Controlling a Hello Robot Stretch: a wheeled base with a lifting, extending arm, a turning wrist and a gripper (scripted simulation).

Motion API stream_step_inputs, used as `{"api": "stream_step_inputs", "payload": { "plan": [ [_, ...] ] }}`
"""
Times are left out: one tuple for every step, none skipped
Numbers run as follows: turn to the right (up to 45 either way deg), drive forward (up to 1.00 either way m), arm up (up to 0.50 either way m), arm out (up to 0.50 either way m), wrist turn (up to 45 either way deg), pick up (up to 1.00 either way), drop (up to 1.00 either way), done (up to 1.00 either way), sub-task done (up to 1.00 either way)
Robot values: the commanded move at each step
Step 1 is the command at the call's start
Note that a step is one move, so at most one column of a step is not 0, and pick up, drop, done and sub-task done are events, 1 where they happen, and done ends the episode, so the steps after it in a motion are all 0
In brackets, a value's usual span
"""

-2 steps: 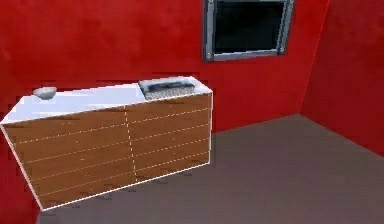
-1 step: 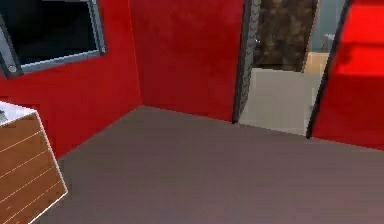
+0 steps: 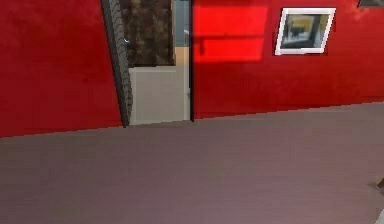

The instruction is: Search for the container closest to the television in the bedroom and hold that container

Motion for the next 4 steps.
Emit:
{"api": "stream_step_inputs", "payload": {
  "plan": [
    [0.0,0.05,0.0,0.0,0.0,0.0,0.0,0.0,0.0],
    [-45.0,0.0,0.0,0.0,0.0,0.0,0.0,0.0,0.0],
    [-30.0,0.0,0.0,0.0,0.0,0.0,0.0,0.0,0.0],
    [0.0,1.0,0.0,0.0,0.0,0.0,0.0,0.0,0.0]
  ]
}}
